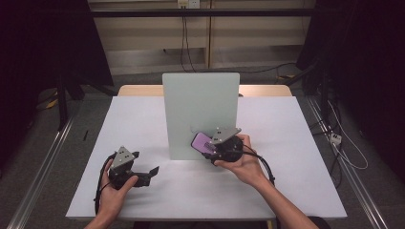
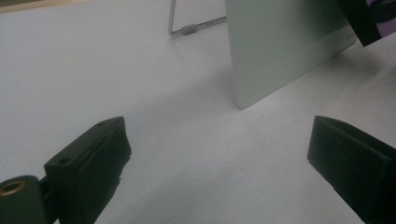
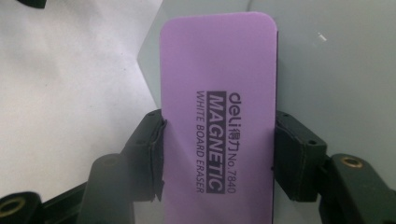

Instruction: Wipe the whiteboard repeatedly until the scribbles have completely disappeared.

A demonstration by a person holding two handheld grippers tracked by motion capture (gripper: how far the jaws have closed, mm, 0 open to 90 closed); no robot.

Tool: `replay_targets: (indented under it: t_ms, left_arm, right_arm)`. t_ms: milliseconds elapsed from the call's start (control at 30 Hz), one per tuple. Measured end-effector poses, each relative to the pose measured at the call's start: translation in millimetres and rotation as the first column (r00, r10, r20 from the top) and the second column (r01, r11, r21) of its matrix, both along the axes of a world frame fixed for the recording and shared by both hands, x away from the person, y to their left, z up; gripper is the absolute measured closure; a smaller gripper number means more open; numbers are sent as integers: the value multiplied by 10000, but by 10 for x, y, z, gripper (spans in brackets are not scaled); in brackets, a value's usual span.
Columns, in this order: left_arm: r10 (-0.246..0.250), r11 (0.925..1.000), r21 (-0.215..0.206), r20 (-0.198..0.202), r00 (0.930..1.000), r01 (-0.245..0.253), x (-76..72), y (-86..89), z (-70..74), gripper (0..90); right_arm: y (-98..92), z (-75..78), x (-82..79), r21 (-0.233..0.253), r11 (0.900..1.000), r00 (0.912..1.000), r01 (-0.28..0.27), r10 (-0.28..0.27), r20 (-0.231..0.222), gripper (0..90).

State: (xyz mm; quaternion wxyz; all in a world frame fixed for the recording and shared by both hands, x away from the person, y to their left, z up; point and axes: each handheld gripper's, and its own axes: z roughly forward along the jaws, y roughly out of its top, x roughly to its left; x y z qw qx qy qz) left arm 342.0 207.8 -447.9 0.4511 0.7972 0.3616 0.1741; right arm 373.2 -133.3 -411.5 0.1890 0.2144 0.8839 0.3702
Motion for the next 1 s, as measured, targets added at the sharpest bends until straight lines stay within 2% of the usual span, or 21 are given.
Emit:
replay_targets:
  t_ms: [233, 433, 700, 1000]
  left_arm:
    - [-17, 10000, 24, 4, 10000, 17, 5, -6, -4, 53]
    - [28, 10000, -19, -18, 10000, -28, 6, 7, -4, 53]
    - [6, 10000, -2, -21, 10000, -6, 6, 4, -4, 53]
    - [27, 10000, -53, -10, 10000, -27, 5, 15, 2, 53]
  right_arm:
    - [93, -84, -7, -193, 9995, 9993, -231, 225, -299, 421]
    - [89, -48, 10, -76, 9998, 9994, -201, 199, -294, 421]
    - [23, 214, 83, 463, 9988, 9994, 171, -185, 301, 422]
    - [-6, 553, 195, 1025, 9934, 9934, 523, -623, 963, 422]
